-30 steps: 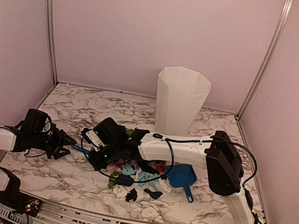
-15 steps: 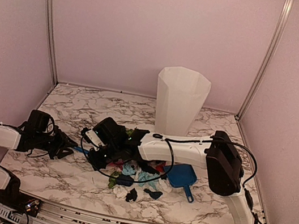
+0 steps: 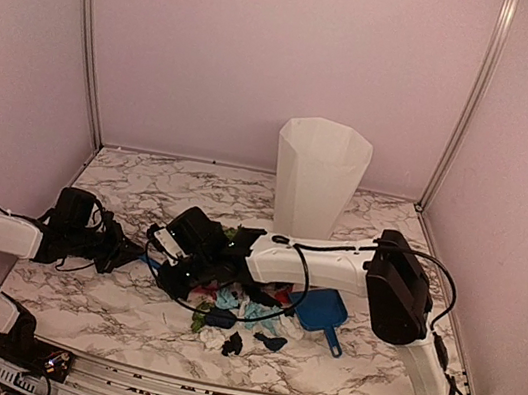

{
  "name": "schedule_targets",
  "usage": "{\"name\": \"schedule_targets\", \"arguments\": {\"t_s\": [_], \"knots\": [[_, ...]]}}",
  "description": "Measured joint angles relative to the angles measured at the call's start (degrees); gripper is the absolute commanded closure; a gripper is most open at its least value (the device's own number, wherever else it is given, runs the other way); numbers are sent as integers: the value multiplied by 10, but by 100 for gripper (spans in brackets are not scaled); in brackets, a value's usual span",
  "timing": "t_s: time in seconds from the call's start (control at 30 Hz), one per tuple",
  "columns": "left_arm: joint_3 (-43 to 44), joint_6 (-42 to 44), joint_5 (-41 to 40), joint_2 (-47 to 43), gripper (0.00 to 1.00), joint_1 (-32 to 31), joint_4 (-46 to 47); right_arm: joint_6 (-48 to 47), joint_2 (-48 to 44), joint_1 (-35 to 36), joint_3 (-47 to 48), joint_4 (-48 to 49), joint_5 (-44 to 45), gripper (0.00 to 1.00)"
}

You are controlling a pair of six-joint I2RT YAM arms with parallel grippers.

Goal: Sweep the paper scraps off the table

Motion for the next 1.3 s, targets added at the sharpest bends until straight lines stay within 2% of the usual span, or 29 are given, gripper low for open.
{"name": "schedule_targets", "arguments": {"t_s": [0.1, 0.23, 0.5, 0.63, 0.93, 1.1, 1.3], "knots": [[13, 21, -1, -7, 100, -5, -13, -1, -24, 0, -26, -5, 11, 51], [76, 78, -17, -32, 100, -14, -98, 1, -103, -3, -92, -23, 34, 36], [251, 210, -82, -66, 100, -42, -262, 48, -338, -16, -292, -49, 110, 21], [334, 274, -125, -37, 100, -80, -331, 93, -454, -26, -408, -91, 149, 19], [541, 424, -264, 128, 100, -148, -445, 203, -661, -64, -617, -219, 192, 17], [632, 496, -322, 210, 100, -153, -474, 226, -676, -87, -666, -242, 198, 18], [717, 572, -358, 304, 100, -153, -491, 225, -633, -101, -673, -216, 197, 23]]}}
